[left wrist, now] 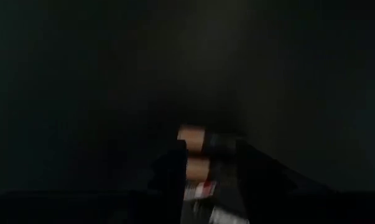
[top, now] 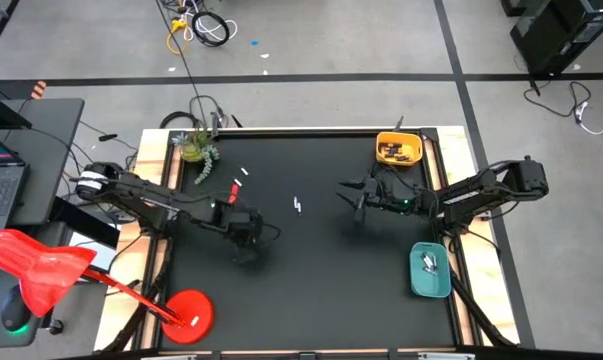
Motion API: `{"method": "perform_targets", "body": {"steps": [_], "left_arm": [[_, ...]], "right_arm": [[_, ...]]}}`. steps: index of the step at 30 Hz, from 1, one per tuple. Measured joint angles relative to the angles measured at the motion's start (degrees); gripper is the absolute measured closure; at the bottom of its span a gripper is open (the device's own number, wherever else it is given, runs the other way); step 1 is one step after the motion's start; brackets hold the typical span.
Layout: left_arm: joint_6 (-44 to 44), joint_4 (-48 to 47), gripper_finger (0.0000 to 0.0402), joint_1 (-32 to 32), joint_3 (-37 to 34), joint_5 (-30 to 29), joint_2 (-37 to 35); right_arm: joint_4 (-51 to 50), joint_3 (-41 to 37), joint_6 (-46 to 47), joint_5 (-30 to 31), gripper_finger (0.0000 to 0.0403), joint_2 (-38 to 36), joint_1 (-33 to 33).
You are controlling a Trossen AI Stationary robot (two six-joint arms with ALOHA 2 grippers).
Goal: Sort batteries
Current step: Put the black battery into the yellow bin
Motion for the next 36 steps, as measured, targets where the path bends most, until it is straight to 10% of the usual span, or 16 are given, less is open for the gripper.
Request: {"method": "perform_targets", "body": {"steps": [20, 36], "left_arm": [[3.7, 2.5, 0.0074, -5.1, 0.2, -5.7, 2.5], [5.5, 4.0, 0.0066, -5.1, 0.3, -4.8, 10.8]], "right_arm": [[3.5, 0.1, -1.0, -6.7, 0.0269, 0.0, -4.0], [3.3, 0.1, -0.4, -6.8, 0.027, 0.0, -4.0]]}}
